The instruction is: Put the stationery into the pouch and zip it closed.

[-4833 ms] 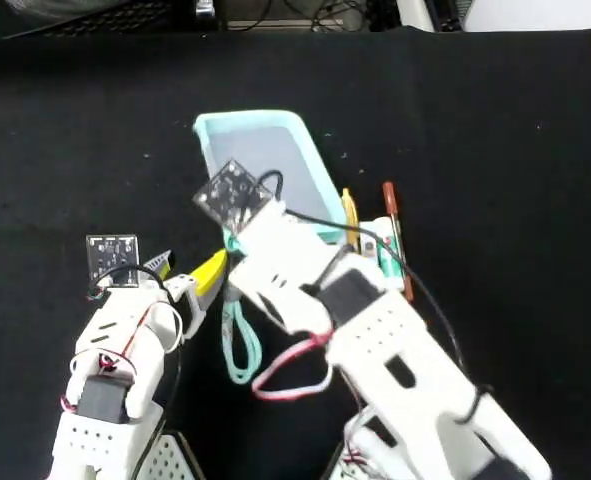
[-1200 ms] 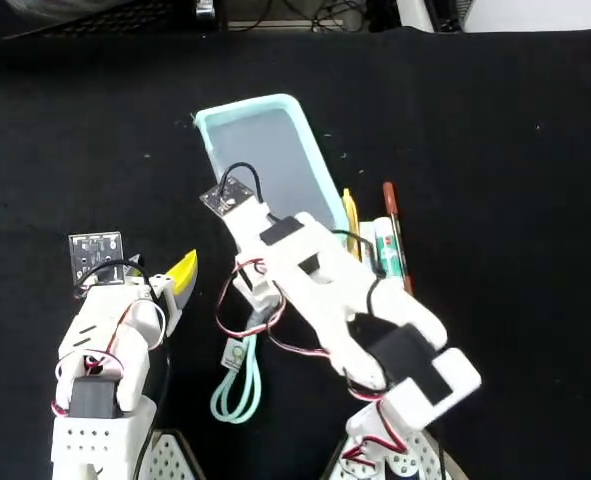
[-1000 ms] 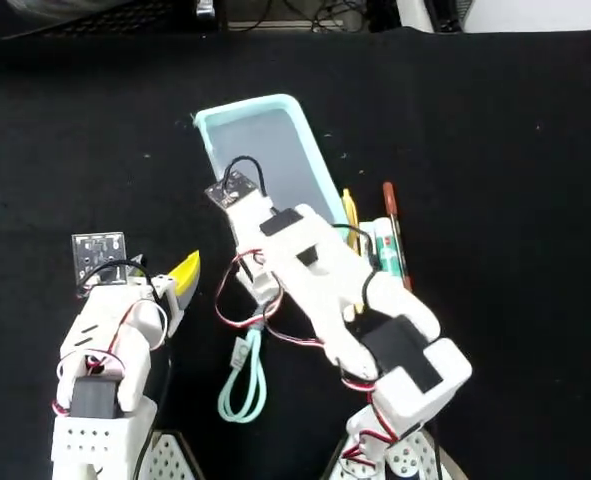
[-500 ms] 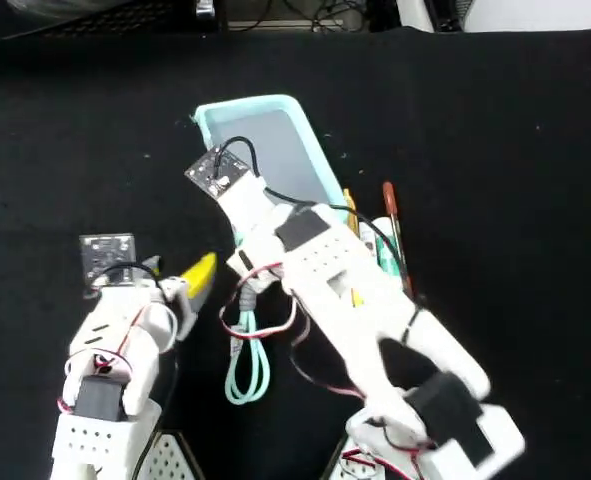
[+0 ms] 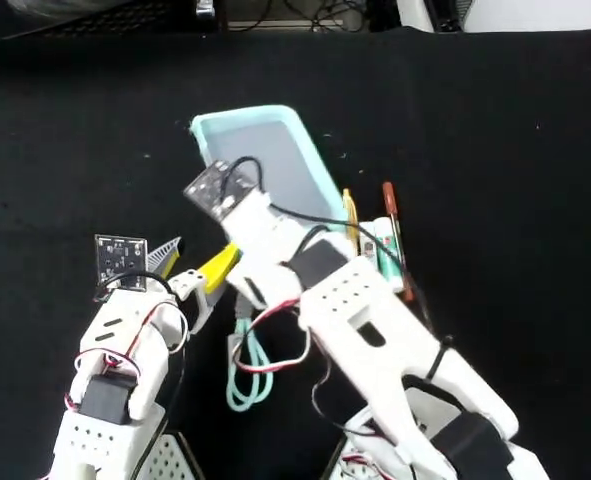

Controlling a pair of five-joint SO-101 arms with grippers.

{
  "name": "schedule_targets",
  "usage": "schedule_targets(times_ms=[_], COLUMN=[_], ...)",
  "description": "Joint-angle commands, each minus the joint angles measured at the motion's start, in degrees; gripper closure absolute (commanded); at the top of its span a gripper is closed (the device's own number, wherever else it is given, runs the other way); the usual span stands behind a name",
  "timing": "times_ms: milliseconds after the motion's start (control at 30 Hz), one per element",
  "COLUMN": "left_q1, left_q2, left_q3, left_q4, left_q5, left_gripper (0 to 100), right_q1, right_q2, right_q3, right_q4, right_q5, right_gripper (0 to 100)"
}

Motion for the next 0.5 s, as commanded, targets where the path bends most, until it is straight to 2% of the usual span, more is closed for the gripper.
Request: schedule_targets(times_ms=[0, 267, 467], left_q1=[0.75, 0.48, -0.13], left_q2=[2.11, 14.33, 18.20], left_q3=[1.01, 1.27, -0.22], left_q4=[-1.67, -10.55, -10.81], left_q5=[0.44, 0.18, -1.93], left_gripper=[70, 70, 70], right_q1=[-2.11, -2.29, -2.02], right_q2=[-3.03, -6.73, -6.73], right_q3=[-0.40, -0.13, -0.13], right_q4=[0.70, 2.29, 2.20], right_q5=[0.26, 0.26, 0.26], right_gripper=[98.6, 98.6, 98.6])
